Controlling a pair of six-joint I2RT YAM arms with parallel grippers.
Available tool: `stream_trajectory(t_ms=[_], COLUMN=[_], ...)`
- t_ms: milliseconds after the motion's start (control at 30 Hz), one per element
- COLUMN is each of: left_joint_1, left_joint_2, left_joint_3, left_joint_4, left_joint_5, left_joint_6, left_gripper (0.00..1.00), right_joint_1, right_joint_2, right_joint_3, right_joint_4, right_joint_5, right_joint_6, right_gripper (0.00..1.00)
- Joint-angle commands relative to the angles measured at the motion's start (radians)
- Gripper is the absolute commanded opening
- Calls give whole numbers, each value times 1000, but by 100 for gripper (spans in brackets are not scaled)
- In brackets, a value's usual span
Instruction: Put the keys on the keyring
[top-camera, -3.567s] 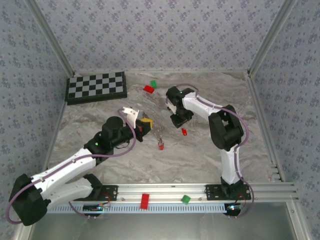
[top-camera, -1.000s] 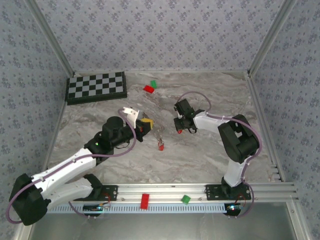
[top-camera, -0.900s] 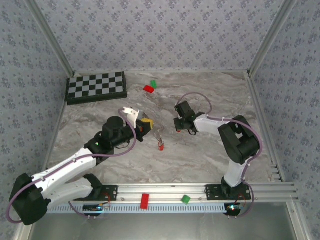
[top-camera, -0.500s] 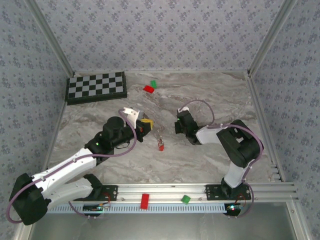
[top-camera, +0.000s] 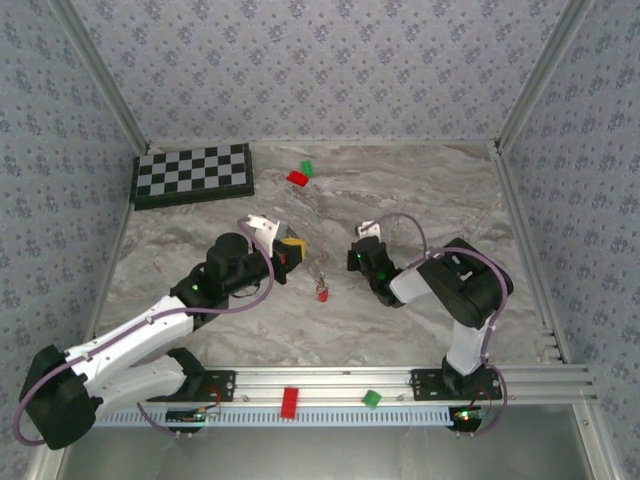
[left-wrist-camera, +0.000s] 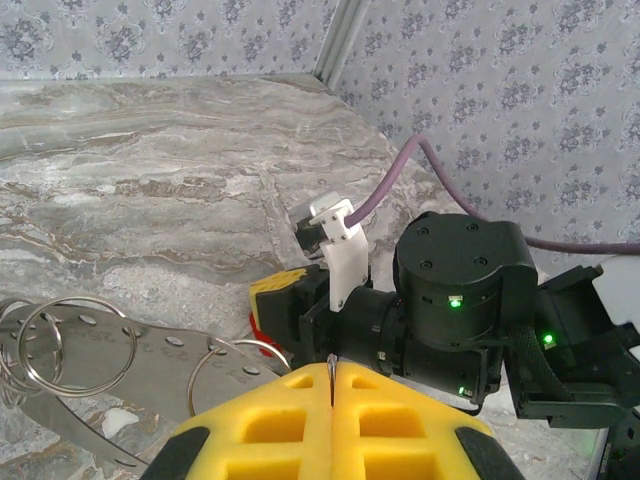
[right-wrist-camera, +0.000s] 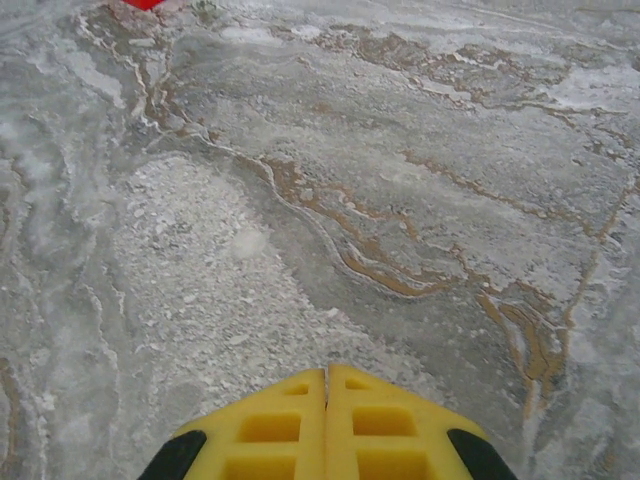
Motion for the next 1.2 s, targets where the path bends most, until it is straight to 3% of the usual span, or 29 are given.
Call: stream_trajectory(t_ms=[0,67,167,233,467,600,867,1167], left_joint_1=[-4,-4,-5,-3,-3,-4,-4,-4], left_joint_2=[-7,-8,-9,-11,-23,-29,-25,-39], left_joint_3=[10,10,9,9,9,7,9,8], left_joint_4=[59,59,58,56,54,53,52,46], left_joint_5=[5,4,4,3,1,2,1,-2], left_joint_6=[-2,-2,-3,-1,0,0,1,3], left_gripper=[0,0,0,0,0,0,0,0], right_joint_1=[13,14,14,11,-17,-75,-162,-180], right_joint_2=[14,-10,-71,-116,-260,-261,-55,200], right_joint_3=[-20,-17,-13,-3,160,309,764,1112], right_joint_4=[71,43,-31,-92,-567,-841,-1442,-1816], right_joint_5=[40,43,53,47,-45,-176,-394,-458], right_joint_6=[19,14,11,8,8,14,-69,-171], right_gripper=[0,2,35,46,48,44,35,32])
